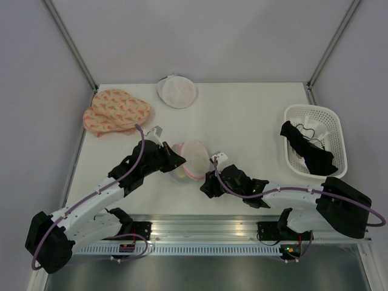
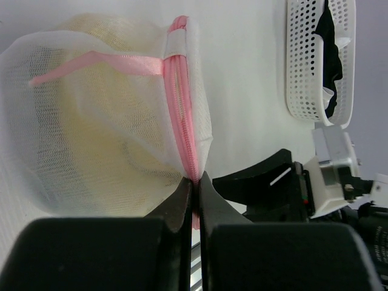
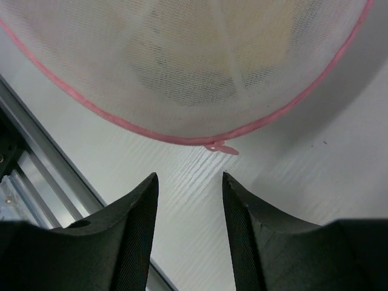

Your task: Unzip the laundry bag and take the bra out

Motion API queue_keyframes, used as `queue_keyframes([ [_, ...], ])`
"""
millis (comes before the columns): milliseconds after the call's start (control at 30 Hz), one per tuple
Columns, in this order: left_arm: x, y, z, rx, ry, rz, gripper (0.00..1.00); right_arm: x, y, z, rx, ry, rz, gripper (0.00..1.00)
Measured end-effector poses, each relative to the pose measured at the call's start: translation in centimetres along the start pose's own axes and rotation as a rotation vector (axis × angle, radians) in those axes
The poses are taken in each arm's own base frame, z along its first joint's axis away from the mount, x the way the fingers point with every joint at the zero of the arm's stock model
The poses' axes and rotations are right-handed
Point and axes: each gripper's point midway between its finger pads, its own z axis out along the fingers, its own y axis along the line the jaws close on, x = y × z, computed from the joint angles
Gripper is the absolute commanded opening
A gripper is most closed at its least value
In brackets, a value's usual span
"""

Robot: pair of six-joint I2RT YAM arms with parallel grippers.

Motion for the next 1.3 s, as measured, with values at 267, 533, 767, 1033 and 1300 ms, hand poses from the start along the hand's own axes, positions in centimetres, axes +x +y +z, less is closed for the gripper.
queue_keyframes([
  [267, -0.2, -0.5, -0.4, 0.031, 0.003, -0.004, 0.02, 0.1, -1.7, 2.3, 0.082, -0.003, -0.037, 0.40],
  [533, -0.2, -0.2, -0.5, 0.035, -0.002, -0.008, 0.02, -3.5, -1.2, 1.5, 0.090, -0.112, -0.072, 0.01],
  [767, -0.4, 0.0, -0.2, 0.034, -0.005, -0.012, 0.02, -3.7, -1.6, 0.7, 0.119, -0.098, -0.080, 0.00],
  [1033, -1.3, 1.3, 3.2, -0.010, 0.001, 0.002, 0.02, -4.4, -1.0, -1.9, 0.099, -0.101, -0.073, 0.00],
  [1300, -4.0, -1.0, 8.3, 0.068, -0.014, 0.018, 0.80, -3.6, -0.2, -2.7, 0.052, -0.057, -0.073, 0.00],
])
